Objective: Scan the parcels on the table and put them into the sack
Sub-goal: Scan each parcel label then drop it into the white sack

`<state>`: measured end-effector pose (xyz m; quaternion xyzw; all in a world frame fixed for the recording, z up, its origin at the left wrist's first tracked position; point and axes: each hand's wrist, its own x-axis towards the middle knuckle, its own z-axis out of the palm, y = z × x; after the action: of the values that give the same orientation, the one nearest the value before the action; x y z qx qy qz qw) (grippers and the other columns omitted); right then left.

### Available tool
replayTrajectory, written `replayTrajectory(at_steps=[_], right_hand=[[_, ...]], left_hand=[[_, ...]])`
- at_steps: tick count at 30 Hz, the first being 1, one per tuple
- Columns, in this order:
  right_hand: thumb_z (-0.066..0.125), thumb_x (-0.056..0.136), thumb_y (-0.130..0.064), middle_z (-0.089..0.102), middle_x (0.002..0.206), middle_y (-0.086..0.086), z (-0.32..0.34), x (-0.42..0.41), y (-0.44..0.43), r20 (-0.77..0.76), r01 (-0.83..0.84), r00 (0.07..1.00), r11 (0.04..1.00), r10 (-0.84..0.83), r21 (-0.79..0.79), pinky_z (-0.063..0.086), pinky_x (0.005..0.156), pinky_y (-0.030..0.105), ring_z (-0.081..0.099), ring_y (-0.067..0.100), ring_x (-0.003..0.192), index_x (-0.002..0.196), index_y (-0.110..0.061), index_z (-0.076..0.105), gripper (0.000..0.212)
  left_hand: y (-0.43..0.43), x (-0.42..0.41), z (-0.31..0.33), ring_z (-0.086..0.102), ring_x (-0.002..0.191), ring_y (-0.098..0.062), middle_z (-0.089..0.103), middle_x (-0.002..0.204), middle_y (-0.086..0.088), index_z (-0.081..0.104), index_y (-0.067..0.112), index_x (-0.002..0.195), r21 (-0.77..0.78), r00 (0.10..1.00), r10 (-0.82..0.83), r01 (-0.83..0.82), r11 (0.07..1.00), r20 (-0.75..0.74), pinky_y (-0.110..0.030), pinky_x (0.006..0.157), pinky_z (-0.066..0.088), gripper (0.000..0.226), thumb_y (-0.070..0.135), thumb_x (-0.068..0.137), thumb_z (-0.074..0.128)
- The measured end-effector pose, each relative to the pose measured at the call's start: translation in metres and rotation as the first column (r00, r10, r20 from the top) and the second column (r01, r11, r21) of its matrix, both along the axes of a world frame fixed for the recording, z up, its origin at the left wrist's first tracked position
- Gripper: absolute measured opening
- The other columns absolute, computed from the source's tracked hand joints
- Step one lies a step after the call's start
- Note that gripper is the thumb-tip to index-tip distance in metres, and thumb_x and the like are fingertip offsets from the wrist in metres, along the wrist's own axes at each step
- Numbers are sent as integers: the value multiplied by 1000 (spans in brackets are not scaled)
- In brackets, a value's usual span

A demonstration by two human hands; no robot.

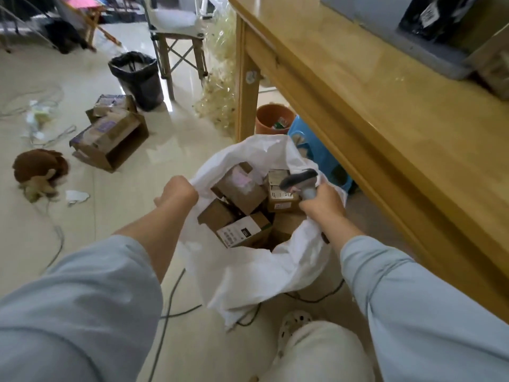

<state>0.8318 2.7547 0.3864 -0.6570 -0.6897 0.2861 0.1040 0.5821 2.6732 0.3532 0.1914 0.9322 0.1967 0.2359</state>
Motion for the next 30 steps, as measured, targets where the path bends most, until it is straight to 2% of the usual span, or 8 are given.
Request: replayTrajectory(at_steps=[5, 8, 10, 14, 16, 20, 24, 30], right_hand=[[66, 86, -13, 57, 122, 17, -11, 34, -16, -42, 97, 994, 988, -102, -121, 43, 91, 37, 54, 33, 115, 124, -3, 54, 42], [64, 88, -19, 58, 118, 16, -4, 41, -31, -17, 55, 998, 988, -58, -146, 45, 89, 38, 56, 33, 109, 119, -6, 56, 34], [63, 89, -20, 62, 106, 16, 5, 42, -38, -34, 51, 998, 976, -60, -213, 55, 83, 40, 64, 32, 95, 115, -8, 55, 30], [62, 91, -16, 66, 80, 22, 40, 41, -54, -102, 89, 984, 897, -146, -432, 57, 50, 34, 65, 29, 57, 112, 3, 50, 31], [59, 94, -17, 61, 69, 19, 66, 45, -61, -200, 65, 964, 880, -178, -471, 52, 43, 28, 60, 25, 51, 107, 7, 50, 29], [55, 97, -21, 56, 67, 15, 125, 67, -69, -413, 85, 866, 896, -283, -436, 50, 40, 24, 57, 21, 50, 111, 3, 49, 29], [61, 93, -20, 57, 70, 16, 162, 98, -85, -417, 134, 876, 953, -242, -272, 50, 46, 30, 59, 23, 51, 106, 2, 51, 27], [62, 89, -15, 54, 66, 16, 183, 135, -116, -325, 159, 934, 987, -149, 3, 52, 56, 37, 55, 26, 54, 101, 0, 55, 20]], left_hand=[[-24, 22, -25, 34, 134, -40, 33, 146, -24, 26, 4, 147, -70, 1000, -14, 13, 997, -19, -46, 112, 27, 66, 19, 92, 60], [-38, 62, -29, -4, 147, -32, -5, 159, -15, 7, 18, 153, -81, 949, -292, 283, 956, -123, -45, 117, 4, 94, 31, 84, 68], [-43, 84, -29, 0, 147, -29, -1, 160, -10, 15, 26, 153, -85, 872, -483, 477, 875, -81, -44, 118, 6, 88, 29, 81, 66], [-43, 144, 2, 31, 138, -23, 31, 153, -4, 36, 25, 147, 137, 595, -744, 746, 652, 304, -32, 106, 37, 74, 8, 80, 64], [-48, 176, 21, 27, 140, -24, 23, 156, -3, 33, 30, 149, 231, 373, -722, 775, 587, 582, -30, 102, 37, 82, -2, 79, 63], [-67, 228, 34, 20, 144, -27, 22, 157, 3, 35, 38, 146, 269, 134, -717, 867, 419, 684, -37, 115, 26, 82, 14, 79, 75], [-83, 251, 51, 52, 123, -27, 64, 125, 2, 71, 31, 105, 192, 157, -691, 896, 400, 705, -43, 113, 33, 33, 51, 80, 68], [-109, 236, 100, 55, 115, -37, 59, 121, -30, 55, -18, 112, -21, 189, -517, 950, 313, 835, -37, 115, 30, 55, 25, 96, 24]])
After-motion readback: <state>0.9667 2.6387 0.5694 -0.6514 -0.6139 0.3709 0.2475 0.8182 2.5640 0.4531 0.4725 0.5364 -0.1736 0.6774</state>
